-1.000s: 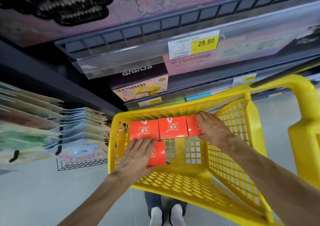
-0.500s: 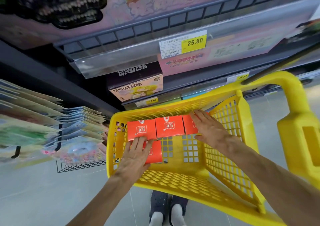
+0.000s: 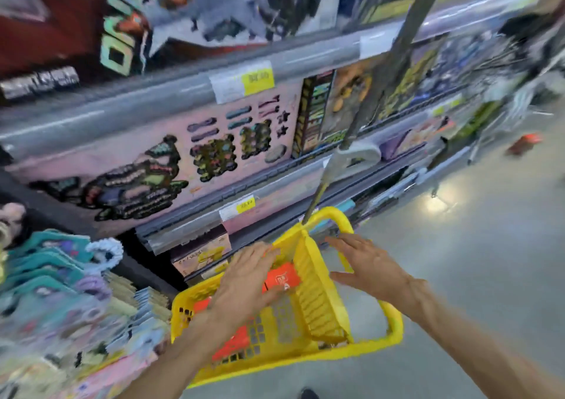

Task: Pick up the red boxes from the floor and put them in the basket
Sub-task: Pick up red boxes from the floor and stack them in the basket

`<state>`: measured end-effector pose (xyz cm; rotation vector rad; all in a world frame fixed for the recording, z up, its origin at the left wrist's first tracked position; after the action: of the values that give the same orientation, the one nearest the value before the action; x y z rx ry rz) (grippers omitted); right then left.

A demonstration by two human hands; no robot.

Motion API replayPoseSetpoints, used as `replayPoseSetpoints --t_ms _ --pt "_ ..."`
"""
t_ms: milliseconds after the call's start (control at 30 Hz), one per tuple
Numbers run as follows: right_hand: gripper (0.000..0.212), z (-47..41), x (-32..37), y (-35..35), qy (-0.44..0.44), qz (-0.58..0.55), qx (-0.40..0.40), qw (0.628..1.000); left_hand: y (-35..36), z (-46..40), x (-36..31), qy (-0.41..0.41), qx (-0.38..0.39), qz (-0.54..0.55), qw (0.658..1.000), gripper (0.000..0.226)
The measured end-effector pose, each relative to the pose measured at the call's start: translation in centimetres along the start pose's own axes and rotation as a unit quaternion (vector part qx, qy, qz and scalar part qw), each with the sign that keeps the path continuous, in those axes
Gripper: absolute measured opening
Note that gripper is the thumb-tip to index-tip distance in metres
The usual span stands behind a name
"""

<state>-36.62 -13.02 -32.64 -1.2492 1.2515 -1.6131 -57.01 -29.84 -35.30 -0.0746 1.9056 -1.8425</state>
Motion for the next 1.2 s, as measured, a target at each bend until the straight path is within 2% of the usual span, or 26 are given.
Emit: replayPoseSetpoints --t_ms 200,467,567,900,1200 --pt "0.078 12.7 -1.0 -13.2 0.156 0.013 -0.088 0.984 -8.2 -3.8 -14.0 0.145 -0.004 0.010 0.989 0.079" --pt "0.082 30.1 -7.2 -24.2 0.285 0.060 -0.151 0.945 -10.7 -8.9 -36.1 0.331 -0.005 0.011 0.943 0.078" --pt "0.081 36.2 -11.1 -27.2 0.328 0.064 -0.174 0.926 -10.6 -11.5 -45.2 0.386 -0.031 0.015 0.922 0.074" --pt "0.081 53.4 -30.1 -35.1 0.401 0.089 -0.197 0.890 -6.4 -23.2 -72.8 0.424 -0.028 0.047 0.904 0.074" --pt "0.078 58.1 -52.0 -40.2 0.390 0.115 -0.185 0.895 -1.0 -38.8 -89.1 0.425 -0.024 0.051 0.903 0.074"
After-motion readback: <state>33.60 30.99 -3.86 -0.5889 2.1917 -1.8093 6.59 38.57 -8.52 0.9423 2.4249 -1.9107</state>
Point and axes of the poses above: each hand's wrist, its own z-axis away from the middle knuckle, its own y-axis out of the palm, x = y × z, the point moved 3 cm from there along -z, towards the middle knuckle, and after that the axes turned 15 degrees about -y, right-handed, at the moved point
